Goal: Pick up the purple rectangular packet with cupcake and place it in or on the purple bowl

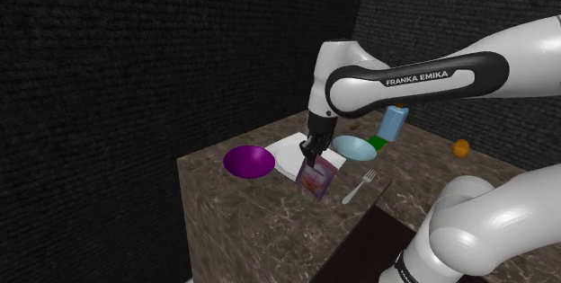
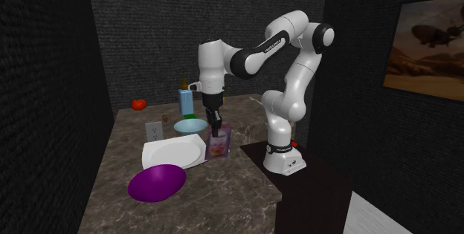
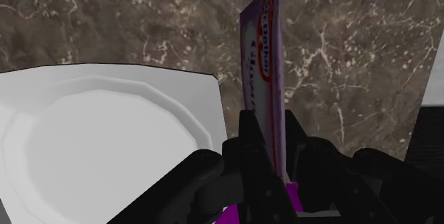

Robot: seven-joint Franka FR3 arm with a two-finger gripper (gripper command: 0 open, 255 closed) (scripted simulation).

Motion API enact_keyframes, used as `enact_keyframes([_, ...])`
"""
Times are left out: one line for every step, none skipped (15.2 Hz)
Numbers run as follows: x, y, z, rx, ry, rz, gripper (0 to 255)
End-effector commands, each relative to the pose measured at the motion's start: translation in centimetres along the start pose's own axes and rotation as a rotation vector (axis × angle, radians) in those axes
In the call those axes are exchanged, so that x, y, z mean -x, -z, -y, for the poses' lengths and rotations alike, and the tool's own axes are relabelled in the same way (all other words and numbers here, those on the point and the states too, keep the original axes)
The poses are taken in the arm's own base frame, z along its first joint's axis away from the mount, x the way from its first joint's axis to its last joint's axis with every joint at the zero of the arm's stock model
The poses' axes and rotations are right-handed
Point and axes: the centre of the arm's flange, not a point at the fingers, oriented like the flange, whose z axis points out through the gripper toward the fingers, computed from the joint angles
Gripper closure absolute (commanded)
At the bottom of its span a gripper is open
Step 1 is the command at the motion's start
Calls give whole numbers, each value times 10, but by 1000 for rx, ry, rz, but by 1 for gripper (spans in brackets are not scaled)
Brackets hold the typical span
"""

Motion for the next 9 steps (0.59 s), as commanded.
enact_keyframes([0,10,0,0,0,0,255])
enact_keyframes([0,15,0,0,0,0,255])
enact_keyframes([0,21,0,0,0,0,255])
enact_keyframes([0,26,0,0,0,0,255])
enact_keyframes([0,31,0,0,0,0,255])
enact_keyframes([1,36,0,0,0,0,255])
enact_keyframes([1,42,0,0,0,0,255])
enact_keyframes([1,47,0,0,0,0,255])
enact_keyframes([1,52,0,0,0,0,255])
